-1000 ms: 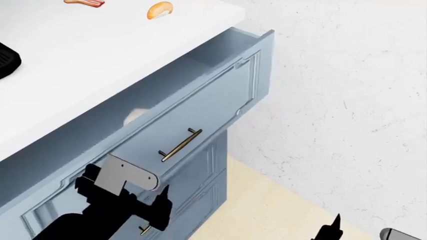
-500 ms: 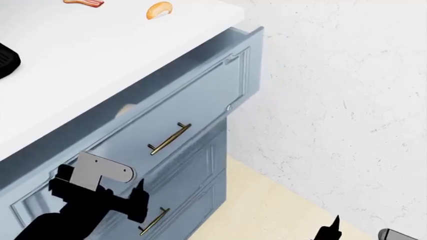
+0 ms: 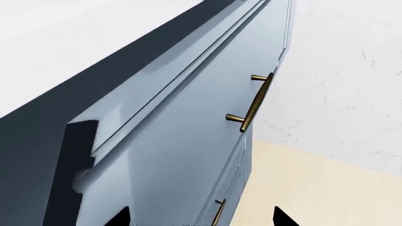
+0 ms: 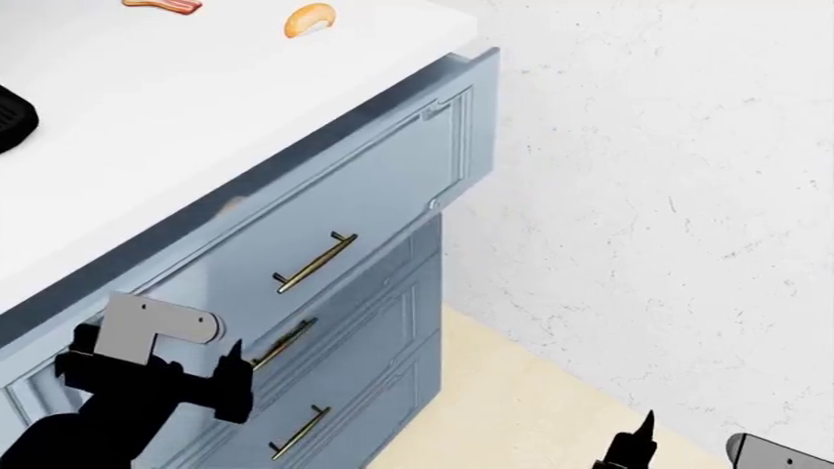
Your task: Close the right drawer.
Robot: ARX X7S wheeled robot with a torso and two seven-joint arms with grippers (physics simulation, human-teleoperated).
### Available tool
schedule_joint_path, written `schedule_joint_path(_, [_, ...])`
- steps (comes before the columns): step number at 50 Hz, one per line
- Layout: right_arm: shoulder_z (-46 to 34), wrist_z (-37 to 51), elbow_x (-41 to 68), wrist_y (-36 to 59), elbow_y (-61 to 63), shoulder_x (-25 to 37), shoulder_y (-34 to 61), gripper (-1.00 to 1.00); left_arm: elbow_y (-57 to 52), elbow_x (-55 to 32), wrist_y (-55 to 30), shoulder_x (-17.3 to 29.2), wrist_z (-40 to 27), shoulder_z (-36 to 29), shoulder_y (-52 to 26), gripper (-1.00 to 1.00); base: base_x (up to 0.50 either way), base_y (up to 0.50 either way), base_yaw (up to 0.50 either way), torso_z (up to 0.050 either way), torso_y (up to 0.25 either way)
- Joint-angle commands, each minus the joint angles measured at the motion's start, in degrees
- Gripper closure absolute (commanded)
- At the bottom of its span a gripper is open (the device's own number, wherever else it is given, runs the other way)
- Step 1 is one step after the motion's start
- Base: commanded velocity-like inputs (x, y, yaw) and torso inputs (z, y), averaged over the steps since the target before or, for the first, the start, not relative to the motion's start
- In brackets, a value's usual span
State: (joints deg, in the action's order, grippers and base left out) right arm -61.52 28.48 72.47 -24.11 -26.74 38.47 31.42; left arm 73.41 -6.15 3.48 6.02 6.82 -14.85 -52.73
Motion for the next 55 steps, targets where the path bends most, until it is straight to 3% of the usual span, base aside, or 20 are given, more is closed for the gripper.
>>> schedule_joint_path(1, [-0.3,1.4,-1.0,0.9,1.4,0.2,0.7,-1.0,1.6,3.4,-0.8,2.9,0.1,8.5,0.1,-1.0,0.0,0.0,0.0,0.0,0.0])
schedule_joint_path(55, [-1.7,6.2,-4.8,3.4,9.6,2.1,1.5,-1.0,1.3,2.9,2.4,8.9,-1.3,18.7,6.2,-1.0,0.0,0.0,0.0,0.0,0.0])
